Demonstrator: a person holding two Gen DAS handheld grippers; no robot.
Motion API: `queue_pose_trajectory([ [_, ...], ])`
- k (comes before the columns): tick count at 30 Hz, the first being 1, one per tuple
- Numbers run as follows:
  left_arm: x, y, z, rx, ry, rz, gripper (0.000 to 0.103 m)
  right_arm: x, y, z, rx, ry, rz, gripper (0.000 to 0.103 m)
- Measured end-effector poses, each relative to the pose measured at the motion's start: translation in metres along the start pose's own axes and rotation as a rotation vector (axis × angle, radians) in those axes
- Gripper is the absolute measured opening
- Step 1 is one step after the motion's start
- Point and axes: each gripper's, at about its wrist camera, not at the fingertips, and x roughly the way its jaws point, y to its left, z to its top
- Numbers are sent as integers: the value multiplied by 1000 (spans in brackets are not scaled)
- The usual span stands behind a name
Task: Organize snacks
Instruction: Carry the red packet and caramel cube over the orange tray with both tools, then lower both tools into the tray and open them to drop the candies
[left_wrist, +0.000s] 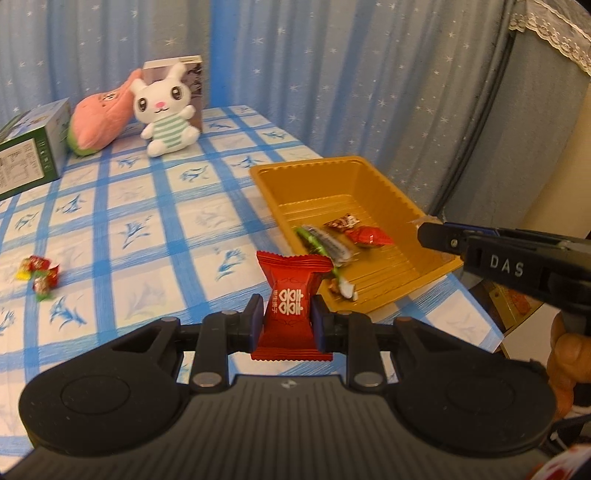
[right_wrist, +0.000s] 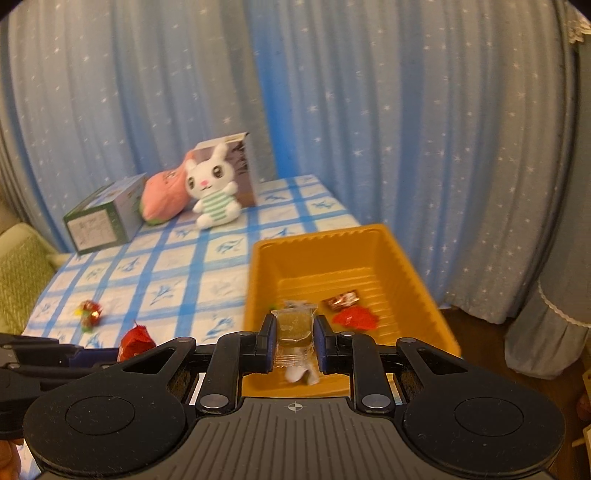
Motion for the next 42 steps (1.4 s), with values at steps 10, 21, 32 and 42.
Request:
queue_pose_trajectory([
  [10,26,-23,20,28,13,-38,24,9,-35,10,12,21,-37,22],
  [21,53,-38,35,39,28,-67,24,26,-56,16,6,45,-48,22],
  [32,76,-39,42,28,51,-84,24,45,-66,19,13,62,-44,22],
  [42,91,-41,47,29,64,-95,24,56,-72,19,21,74,-45,22],
])
